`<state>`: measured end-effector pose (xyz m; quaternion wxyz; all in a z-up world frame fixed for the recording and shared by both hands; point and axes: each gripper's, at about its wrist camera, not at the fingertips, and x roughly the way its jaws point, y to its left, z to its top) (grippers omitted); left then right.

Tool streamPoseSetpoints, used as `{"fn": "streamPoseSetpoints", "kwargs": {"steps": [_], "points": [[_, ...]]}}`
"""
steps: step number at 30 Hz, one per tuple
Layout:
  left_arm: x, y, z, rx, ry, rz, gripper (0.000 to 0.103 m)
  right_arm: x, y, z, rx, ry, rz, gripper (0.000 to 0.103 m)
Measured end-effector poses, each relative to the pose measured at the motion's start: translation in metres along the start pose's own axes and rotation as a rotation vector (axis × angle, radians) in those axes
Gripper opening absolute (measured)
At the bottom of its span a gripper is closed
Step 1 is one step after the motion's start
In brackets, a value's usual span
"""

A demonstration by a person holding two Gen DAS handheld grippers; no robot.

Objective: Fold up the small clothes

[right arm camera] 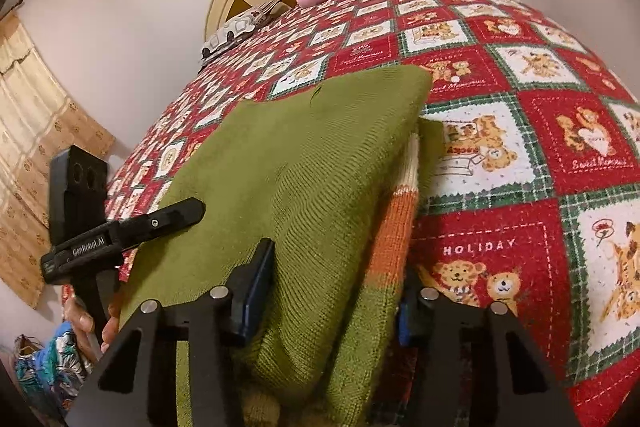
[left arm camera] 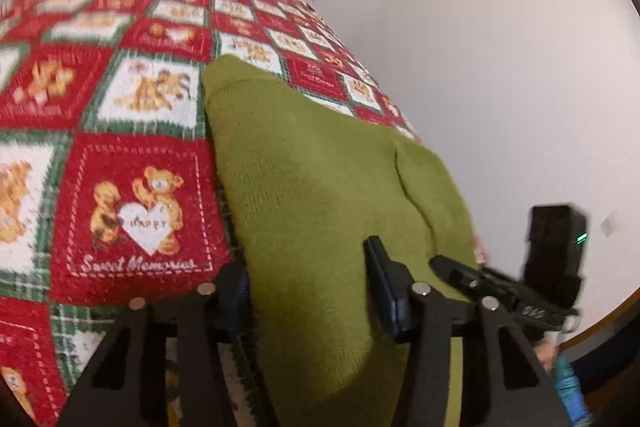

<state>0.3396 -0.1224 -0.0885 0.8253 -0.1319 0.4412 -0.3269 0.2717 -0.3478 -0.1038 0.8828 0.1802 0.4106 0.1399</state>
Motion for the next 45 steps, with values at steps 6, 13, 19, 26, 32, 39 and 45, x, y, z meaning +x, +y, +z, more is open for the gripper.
{"fn": "streamPoseSetpoints", "kwargs": {"steps": [6, 13, 19, 26, 32, 39, 45], "points": [[0.001, -0.009, -0.002, 0.062, -0.017, 0.077, 0.050, -0.004, 0.021, 0.000, -0.041, -0.025, -0.126, 0.034], [-0.014, -0.028, -0.008, 0.104, -0.026, 0.160, 0.041, -0.033, 0.072, -0.008, -0.125, -0.103, -0.309, 0.029], [-0.043, -0.047, -0.024, 0.107, -0.027, 0.141, 0.040, -0.077, 0.105, -0.029, -0.119, -0.177, -0.332, 0.029], [-0.078, -0.070, -0.045, 0.144, -0.011, 0.118, 0.040, -0.127, 0.129, -0.070, -0.053, -0.239, -0.317, 0.029], [-0.092, -0.094, -0.070, 0.185, 0.029, 0.100, 0.040, -0.165, 0.142, -0.106, -0.020, -0.264, -0.332, 0.029], [-0.103, -0.116, -0.097, 0.214, 0.052, 0.102, 0.040, -0.196, 0.150, -0.144, 0.003, -0.274, -0.359, 0.029], [-0.116, -0.124, -0.120, 0.215, 0.058, 0.106, 0.040, -0.211, 0.157, -0.169, 0.015, -0.270, -0.365, 0.029]]}}
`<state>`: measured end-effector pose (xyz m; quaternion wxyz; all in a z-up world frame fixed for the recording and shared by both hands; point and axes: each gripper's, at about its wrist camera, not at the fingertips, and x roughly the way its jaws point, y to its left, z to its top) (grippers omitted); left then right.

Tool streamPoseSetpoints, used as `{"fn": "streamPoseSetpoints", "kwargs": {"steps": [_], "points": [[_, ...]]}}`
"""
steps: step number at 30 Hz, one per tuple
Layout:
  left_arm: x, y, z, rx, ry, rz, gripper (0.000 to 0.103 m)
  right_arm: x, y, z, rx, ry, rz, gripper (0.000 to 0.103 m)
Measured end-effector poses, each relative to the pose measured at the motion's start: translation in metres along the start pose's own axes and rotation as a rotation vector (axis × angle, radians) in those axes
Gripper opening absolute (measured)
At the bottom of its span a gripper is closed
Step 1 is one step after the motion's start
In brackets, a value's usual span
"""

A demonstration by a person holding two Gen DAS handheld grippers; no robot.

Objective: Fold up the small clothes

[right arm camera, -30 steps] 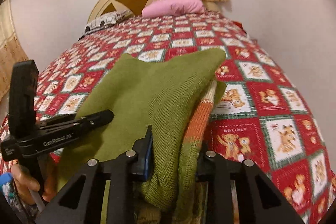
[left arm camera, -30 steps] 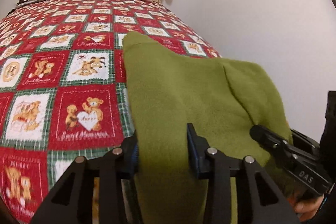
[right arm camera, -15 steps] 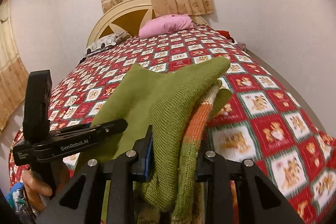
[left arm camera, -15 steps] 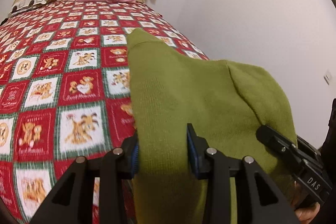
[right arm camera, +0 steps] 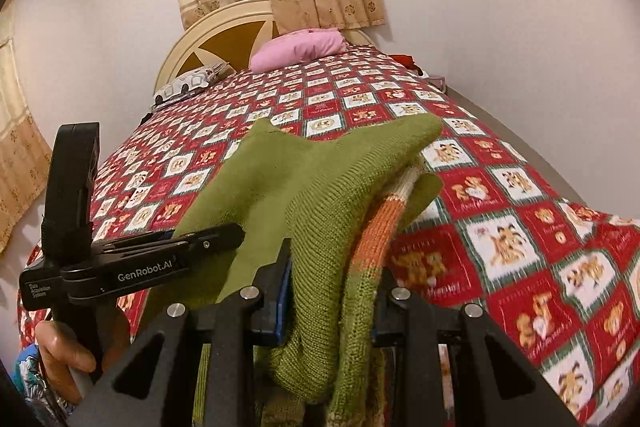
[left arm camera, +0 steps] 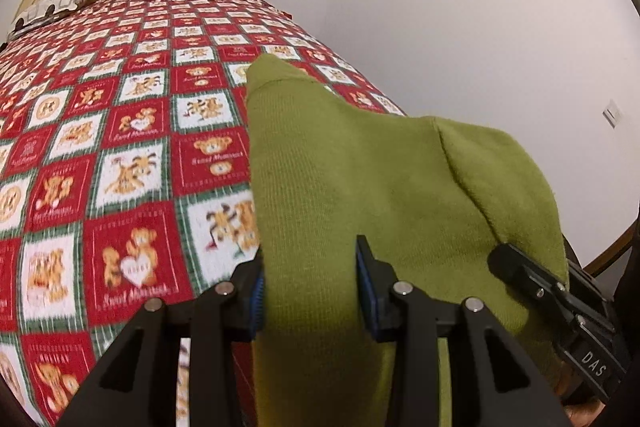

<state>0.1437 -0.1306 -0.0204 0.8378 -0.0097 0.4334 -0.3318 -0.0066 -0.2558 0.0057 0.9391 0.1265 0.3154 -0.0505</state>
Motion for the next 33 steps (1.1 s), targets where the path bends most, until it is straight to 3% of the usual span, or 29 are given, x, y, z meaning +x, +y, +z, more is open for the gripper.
{"fn": "streamPoseSetpoints", "kwargs": {"steps": [8, 14, 25, 33], "points": [[-0.016, -0.011, -0.026, -0.004, -0.003, 0.005, 0.040, -0.031, 0.010, -0.026, -0.034, -0.012, -0.024, 0.029], [-0.021, -0.039, -0.032, 0.052, -0.014, -0.012, 0.040, -0.057, -0.001, -0.033, -0.040, -0.047, -0.064, 0.029], [0.018, -0.118, -0.015, 0.164, 0.003, -0.104, 0.040, -0.082, -0.083, -0.017, 0.035, -0.101, -0.197, 0.029], [0.070, -0.157, -0.002, 0.221, 0.027, -0.086, 0.039, -0.059, -0.151, -0.015, 0.120, -0.098, -0.236, 0.029]]}}
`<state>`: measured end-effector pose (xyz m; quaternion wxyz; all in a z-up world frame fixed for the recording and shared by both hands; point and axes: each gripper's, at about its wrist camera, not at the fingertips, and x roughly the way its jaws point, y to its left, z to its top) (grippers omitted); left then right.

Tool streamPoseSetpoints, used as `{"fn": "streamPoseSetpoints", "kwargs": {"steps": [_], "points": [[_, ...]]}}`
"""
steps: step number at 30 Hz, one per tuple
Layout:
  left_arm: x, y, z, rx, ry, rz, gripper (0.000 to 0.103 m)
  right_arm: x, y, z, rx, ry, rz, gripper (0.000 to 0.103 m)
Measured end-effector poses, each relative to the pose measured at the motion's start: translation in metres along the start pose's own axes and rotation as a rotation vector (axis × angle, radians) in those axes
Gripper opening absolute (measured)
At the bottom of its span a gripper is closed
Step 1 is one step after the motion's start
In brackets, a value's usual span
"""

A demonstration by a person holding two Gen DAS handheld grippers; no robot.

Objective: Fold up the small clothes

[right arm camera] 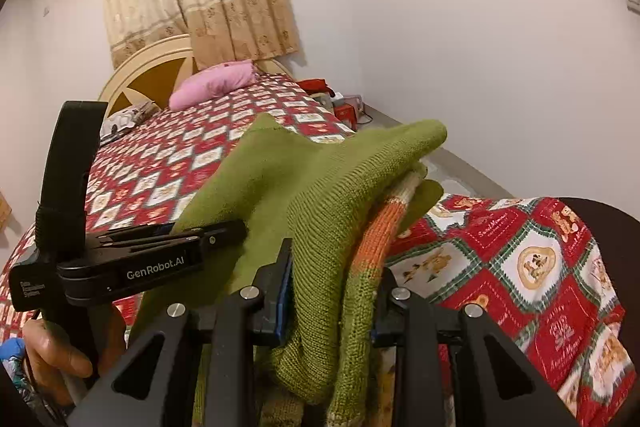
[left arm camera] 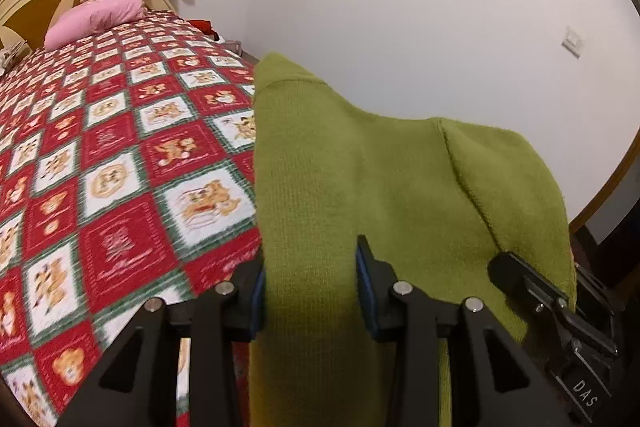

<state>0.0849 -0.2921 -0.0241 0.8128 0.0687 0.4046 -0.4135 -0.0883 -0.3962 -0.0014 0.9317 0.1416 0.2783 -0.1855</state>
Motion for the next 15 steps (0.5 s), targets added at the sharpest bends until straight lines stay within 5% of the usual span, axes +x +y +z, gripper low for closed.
{"fn": "streamPoseSetpoints", "kwargs": {"steps": [10, 15], "points": [[0.040, 0.011, 0.001, -0.068, 0.037, 0.073, 0.040, 0.070, -0.045, -0.002, 0.096, 0.132, 0.046, 0.029], [0.046, 0.005, 0.001, -0.051, 0.048, 0.100, 0.048, 0.084, -0.062, -0.009, 0.174, 0.201, 0.076, 0.031]]}}
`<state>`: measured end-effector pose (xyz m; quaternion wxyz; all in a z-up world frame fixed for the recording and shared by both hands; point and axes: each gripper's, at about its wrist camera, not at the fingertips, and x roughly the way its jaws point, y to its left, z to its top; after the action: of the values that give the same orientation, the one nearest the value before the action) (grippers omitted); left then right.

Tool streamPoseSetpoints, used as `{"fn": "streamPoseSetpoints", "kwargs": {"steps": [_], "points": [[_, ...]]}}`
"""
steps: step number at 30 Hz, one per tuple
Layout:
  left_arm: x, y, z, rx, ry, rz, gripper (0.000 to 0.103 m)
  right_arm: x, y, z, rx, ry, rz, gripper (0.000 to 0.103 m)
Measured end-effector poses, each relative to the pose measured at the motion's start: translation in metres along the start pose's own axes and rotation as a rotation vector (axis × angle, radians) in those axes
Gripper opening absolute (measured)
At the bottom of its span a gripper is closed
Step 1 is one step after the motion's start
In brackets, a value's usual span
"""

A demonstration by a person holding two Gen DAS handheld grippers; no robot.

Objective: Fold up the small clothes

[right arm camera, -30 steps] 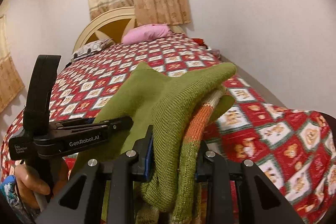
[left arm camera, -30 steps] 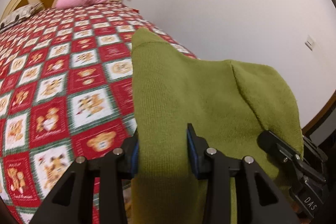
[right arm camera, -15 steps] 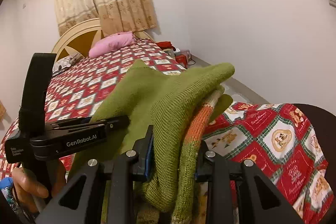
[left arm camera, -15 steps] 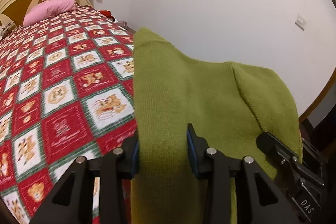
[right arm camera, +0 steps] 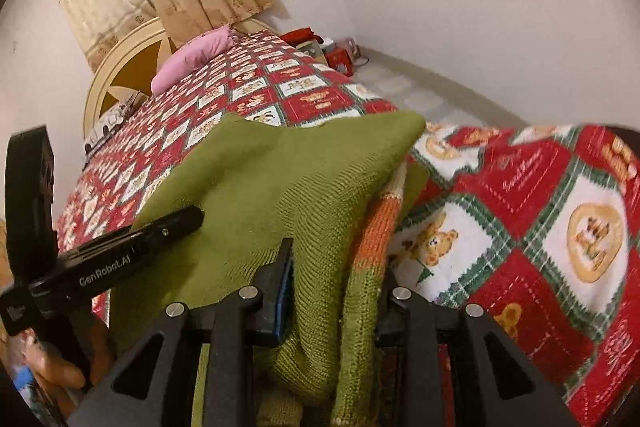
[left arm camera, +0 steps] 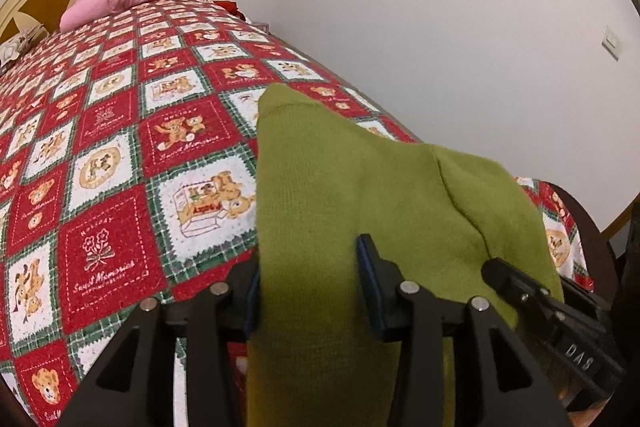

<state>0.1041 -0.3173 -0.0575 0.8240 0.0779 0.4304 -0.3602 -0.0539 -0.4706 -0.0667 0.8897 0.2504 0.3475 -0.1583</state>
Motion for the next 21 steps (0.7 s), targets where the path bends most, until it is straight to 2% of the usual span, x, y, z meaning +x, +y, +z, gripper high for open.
{"fn": "streamPoseSetpoints", "kwargs": {"steps": [2, 5, 9, 13, 14, 16, 20, 21], "points": [[0.000, 0.002, 0.000, -0.004, 0.012, -0.003, 0.053, 0.001, -0.002, -0.002, 0.016, 0.012, 0.000, 0.034], [-0.001, 0.006, 0.000, 0.005, 0.026, 0.004, 0.065, -0.003, -0.003, -0.001, 0.017, 0.017, -0.040, 0.052], [-0.015, 0.014, -0.005, -0.008, 0.028, -0.020, 0.071, -0.027, 0.000, -0.009, 0.012, -0.005, -0.045, 0.053], [-0.033, 0.014, -0.019, 0.020, 0.011, -0.022, 0.071, -0.053, 0.006, -0.027, -0.011, -0.006, -0.023, 0.055], [-0.037, 0.015, -0.022, 0.014, 0.007, -0.029, 0.072, -0.055, 0.008, -0.032, -0.022, 0.006, -0.026, 0.056], [-0.042, 0.017, -0.028, -0.002, 0.009, -0.043, 0.080, -0.056, 0.014, -0.046, -0.050, 0.038, -0.039, 0.056], [-0.045, 0.017, -0.042, -0.028, 0.037, -0.079, 0.081, -0.053, 0.020, -0.067, -0.088, 0.060, -0.058, 0.055], [-0.042, 0.014, -0.047, -0.028, 0.052, -0.085, 0.081, -0.053, 0.019, -0.068, -0.091, 0.047, -0.062, 0.052]]}}
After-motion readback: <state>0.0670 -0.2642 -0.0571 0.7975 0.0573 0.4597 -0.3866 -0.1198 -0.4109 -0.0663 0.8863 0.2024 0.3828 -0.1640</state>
